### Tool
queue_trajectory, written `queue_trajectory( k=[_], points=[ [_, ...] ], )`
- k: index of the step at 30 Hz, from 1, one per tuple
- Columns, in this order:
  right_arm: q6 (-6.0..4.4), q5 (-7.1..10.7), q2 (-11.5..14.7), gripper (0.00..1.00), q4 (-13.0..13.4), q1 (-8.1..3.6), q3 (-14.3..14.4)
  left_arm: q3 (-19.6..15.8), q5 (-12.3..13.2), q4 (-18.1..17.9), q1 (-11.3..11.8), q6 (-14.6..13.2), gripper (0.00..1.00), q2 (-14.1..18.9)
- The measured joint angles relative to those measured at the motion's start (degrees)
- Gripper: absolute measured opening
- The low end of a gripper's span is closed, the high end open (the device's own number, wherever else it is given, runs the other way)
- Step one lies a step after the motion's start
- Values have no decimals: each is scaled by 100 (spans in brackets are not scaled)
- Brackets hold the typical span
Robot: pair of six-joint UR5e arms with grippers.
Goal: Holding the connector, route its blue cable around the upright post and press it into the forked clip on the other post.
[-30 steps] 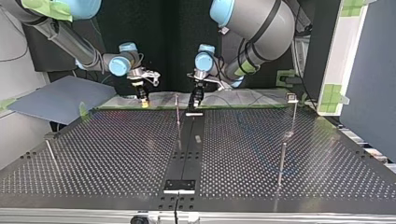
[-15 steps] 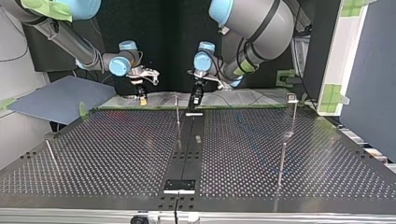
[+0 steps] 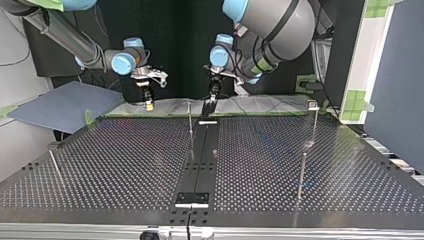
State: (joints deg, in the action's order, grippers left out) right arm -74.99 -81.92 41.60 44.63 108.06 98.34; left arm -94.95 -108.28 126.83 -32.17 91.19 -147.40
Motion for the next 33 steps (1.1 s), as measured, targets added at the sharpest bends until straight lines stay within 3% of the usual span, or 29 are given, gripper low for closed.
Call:
queue_trajectory(
  k=[6, 13, 33],
  points=[
    [-33, -21, 281, 0, 66, 31, 282, -273, 36, -140, -59, -3, 3, 275],
    [-102, -57, 542, 0, 298, 43, 603, -341, 19, -145, -169, -49, 3, 375],
    [-202, -86, 568, 0, 475, 18, 785, -350, -19, -110, -417, -109, 1, 393]
  ],
)
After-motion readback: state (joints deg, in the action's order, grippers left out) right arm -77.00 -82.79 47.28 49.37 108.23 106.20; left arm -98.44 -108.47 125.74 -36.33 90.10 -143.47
